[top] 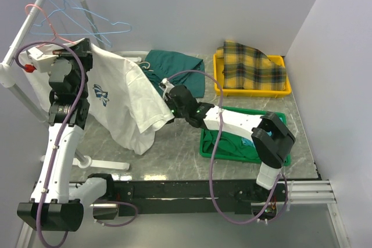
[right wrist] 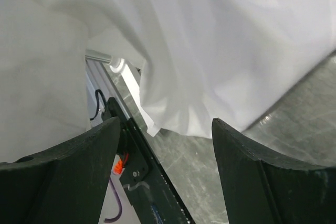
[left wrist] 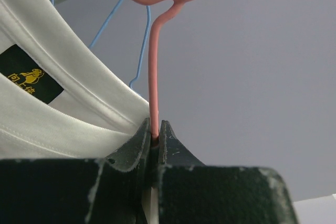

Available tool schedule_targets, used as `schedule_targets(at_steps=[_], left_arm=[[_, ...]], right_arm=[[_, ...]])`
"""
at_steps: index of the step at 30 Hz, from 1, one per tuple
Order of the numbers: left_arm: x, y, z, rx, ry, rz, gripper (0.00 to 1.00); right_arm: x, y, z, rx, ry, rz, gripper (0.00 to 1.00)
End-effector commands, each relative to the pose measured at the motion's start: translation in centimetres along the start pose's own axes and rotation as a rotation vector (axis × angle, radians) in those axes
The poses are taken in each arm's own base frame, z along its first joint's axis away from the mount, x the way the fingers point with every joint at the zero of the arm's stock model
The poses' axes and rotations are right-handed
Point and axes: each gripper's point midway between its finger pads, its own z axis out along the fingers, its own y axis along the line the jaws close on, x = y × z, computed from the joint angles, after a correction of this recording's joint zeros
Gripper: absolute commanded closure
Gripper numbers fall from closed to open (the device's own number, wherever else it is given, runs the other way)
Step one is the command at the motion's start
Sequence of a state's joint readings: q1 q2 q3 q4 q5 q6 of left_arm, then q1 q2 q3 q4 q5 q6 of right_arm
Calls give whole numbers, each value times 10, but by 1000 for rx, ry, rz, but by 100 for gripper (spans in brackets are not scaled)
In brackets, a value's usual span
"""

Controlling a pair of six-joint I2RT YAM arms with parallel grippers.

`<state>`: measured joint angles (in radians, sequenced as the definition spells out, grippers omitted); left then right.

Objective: Place the t-shirt on the hanger
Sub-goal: Place the hanger at the clothesline.

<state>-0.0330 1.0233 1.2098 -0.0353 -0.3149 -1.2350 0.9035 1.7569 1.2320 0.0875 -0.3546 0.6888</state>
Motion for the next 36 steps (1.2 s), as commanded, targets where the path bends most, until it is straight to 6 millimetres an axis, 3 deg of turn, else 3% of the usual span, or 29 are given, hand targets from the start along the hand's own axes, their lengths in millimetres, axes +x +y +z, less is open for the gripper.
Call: schedule_targets(at_steps=[1,7,8,10,11,13,14,16,17,23,28,31,32,33,36], left_arm=[[-15,-37,-15,124,-21,-55,99],[-12,-34,-22,131,-1,-55,95],[-13,-34,-24,133,0,-54,93],[-14,-35,-29,140,2,-42,85],[-15,-36,-31,146,0,-37,71],[-16,-41,-38,168,10,-24,62],[-14,-40,-40,175,19,-5,53],[-10,-48,-47,216,54,17,42],[-7,-49,-48,227,67,41,36],[16,-61,-63,319,204,120,14],[24,-80,-85,413,271,188,1],[26,-102,-97,470,295,243,1],[20,-122,-105,518,278,272,1],[27,-118,-102,495,310,291,2],[33,-138,-111,538,334,317,4]], right_arm=[[-18,18,-20,-20,-77,-46,22],[-22,8,-33,42,-121,-66,22],[-22,-2,-36,85,-135,-70,22],[-30,-6,-47,126,-179,-80,21],[-32,-20,-52,191,-201,-80,21],[-37,-27,-66,233,-234,-85,20],[-49,-30,-78,255,-284,-81,20],[-44,-41,-90,287,-281,-66,20],[-55,-43,-105,304,-333,-61,20],[-74,-57,-165,392,-482,-57,18],[-88,-60,-211,424,-594,-51,16],[-93,-58,-229,432,-631,-54,15],[-94,-56,-232,432,-639,-54,15],[-95,-55,-235,429,-647,-54,15],[-95,-49,-240,413,-656,-58,15]])
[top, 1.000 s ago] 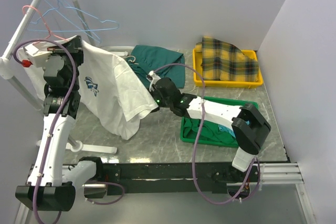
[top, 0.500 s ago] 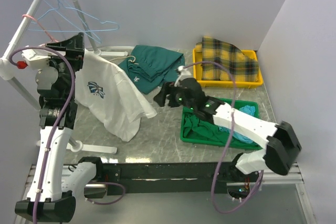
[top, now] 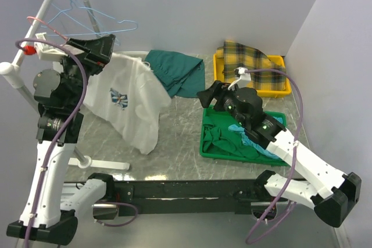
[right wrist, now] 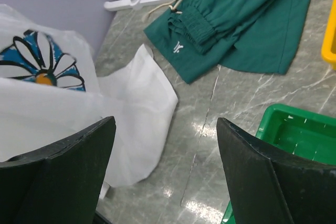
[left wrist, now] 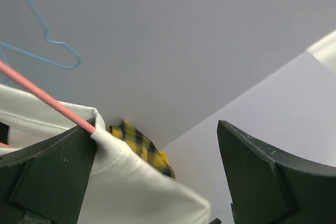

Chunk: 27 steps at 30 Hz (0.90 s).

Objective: Place the t-shirt on the hanger
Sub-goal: Place the hanger at the clothesline.

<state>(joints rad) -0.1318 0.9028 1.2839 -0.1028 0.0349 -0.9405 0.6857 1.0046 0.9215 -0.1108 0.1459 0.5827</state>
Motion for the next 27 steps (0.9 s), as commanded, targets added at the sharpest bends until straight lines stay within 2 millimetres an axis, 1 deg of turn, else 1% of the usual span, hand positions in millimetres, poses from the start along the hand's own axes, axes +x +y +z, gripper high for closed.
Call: schedule_targets(at_steps=[1,2,6,8,9,10,12,14,15,16,18,19,20,21,22,24,27], left_arm=[[-16,-74,-14,207,4,106,4],[-18,-79,-15,215,-2,106,3],[-23,-71,-17,167,-33,95,4],[-15,-61,-17,148,-17,87,4],[-18,-58,-20,132,-39,82,4],[-15,-48,-19,103,-42,73,2],[-14,-42,-21,81,-47,65,2],[-10,-26,-20,24,-51,58,1],[-12,-24,-22,14,-61,58,1],[-14,-15,-21,-26,-81,57,3],[-10,-1,-21,-82,-78,64,7],[-12,7,-22,-121,-89,75,13],[-15,19,-21,-176,-115,82,14],[-14,29,-21,-217,-120,92,15],[-11,39,-20,-251,-122,102,21],[-10,56,-20,-316,-135,122,25],[-7,75,-20,-385,-144,144,35]], right_arm=[[-7,-4,-7,11,-21,-12,15],[-6,-2,-7,2,-13,-12,14],[1,2,-4,-21,18,-20,14],[4,4,-1,-31,31,-22,14],[7,5,0,-41,43,-21,15],[10,7,2,-49,56,-21,15],[13,11,4,-69,74,-16,15],[17,11,7,-74,85,-15,15],[19,11,7,-76,92,-16,15],[22,11,9,-78,101,-14,15],[27,10,11,-78,114,-13,15],[29,10,13,-81,122,-13,15],[31,9,15,-80,125,-13,15],[31,9,16,-79,125,-9,15],[38,13,17,-102,150,-6,15],[41,16,19,-113,161,-2,15],[49,22,24,-130,186,-3,16]])
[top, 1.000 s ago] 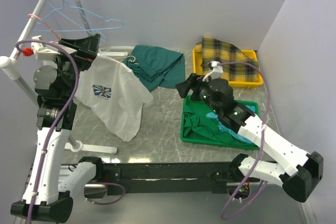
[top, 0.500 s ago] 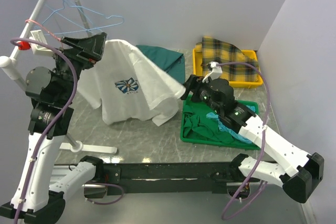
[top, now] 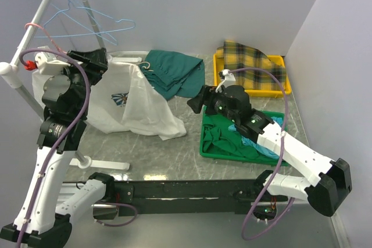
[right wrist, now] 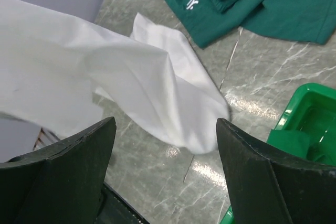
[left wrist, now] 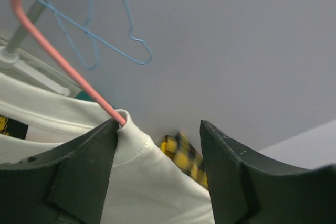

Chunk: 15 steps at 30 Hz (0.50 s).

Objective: Place the t-shirt on the hanger
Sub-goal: Place the hanger at the clothesline.

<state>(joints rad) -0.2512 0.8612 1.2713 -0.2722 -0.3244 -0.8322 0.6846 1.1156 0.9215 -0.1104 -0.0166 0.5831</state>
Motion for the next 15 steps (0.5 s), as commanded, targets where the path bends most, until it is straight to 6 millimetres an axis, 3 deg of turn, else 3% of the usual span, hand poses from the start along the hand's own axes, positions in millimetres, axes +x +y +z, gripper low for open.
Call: schedule_targets(at_steps=[1,8,12,15], left_arm=[[0,35,7,-145,-52,48,38],[-2,87,12,-303,-72,68,47],[-8,80,8,-276,-76,83,41],[-23,63,-3,-230,-91,102,27]], right_arm=[[6,16,11,-63,16,0,16],[28,31,28,-88,83,-22,16],[33,33,32,-88,96,-29,16],[33,34,32,-91,96,-33,16]])
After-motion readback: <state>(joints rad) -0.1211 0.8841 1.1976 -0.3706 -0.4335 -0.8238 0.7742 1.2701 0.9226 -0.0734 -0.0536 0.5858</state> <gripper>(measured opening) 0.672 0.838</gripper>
